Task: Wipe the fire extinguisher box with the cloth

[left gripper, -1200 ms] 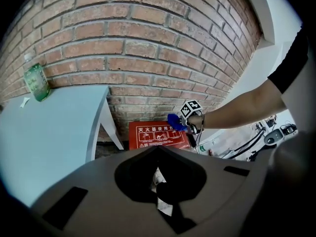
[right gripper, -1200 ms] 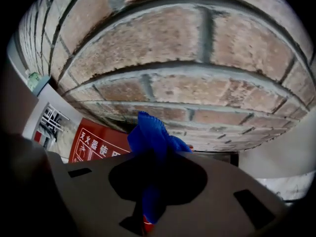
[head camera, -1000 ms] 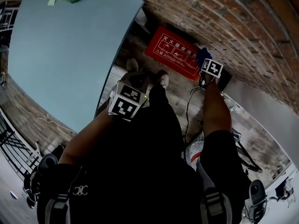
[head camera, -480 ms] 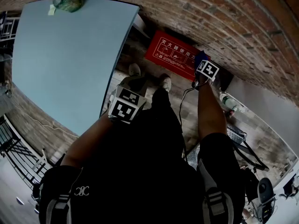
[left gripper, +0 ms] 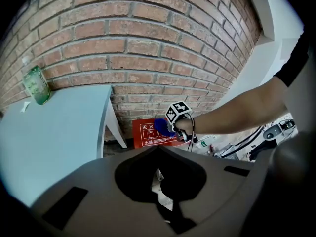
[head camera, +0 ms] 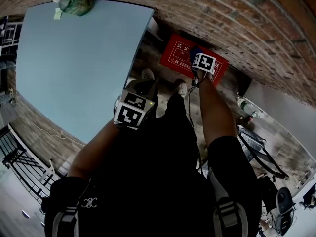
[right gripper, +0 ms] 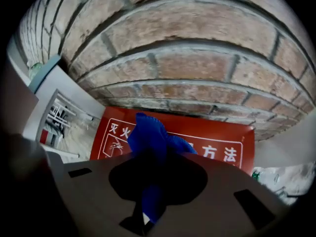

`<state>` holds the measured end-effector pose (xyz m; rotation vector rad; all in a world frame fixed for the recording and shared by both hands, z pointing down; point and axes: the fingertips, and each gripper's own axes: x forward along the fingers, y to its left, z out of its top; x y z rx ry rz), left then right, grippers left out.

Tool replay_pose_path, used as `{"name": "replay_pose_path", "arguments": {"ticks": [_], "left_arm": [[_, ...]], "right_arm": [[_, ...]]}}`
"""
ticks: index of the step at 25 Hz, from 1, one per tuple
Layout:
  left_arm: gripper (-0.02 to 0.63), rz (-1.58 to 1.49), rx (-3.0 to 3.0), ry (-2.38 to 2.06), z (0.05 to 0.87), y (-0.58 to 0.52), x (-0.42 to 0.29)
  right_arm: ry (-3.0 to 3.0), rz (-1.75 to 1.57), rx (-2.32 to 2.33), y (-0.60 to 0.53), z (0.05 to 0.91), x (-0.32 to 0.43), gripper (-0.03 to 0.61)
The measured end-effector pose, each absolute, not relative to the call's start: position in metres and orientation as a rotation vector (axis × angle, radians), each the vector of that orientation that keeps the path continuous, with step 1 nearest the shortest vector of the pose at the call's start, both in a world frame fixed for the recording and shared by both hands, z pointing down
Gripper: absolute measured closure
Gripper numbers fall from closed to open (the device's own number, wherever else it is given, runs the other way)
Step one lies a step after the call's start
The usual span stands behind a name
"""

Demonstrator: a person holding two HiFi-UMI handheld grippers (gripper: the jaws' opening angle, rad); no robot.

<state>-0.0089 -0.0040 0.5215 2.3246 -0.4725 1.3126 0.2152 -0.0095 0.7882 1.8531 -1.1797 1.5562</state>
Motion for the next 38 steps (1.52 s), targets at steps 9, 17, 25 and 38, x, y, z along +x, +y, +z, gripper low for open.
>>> {"name": "replay_pose_path", "arguments": {"ticks": [9,17,25,38], "left_arm": [[0.604,1.296,2.279,-0.535,0.527,-0.008,-0.037],[0.604,1.28,2.274,-0.55,0.526,-0.003,-0.028],[0.604,1.301,2.297,-0.516,0.523,0.015,-0.007],[0.604,1.292,2.347,-0.474,0.515,0.034,0.031]], "right_arm": [[-1.422,1.132,1.479,-0.05,0.788,0.149,0.518],[-1.628,0.607,0.981,-0.024,0.789,0.106,0.518],[-1.654,0.532,0.693,0.015,0.794,0.116,0.518],[-1.596,0.763,0.861,0.095,0.795,0.179,0.518]]}}
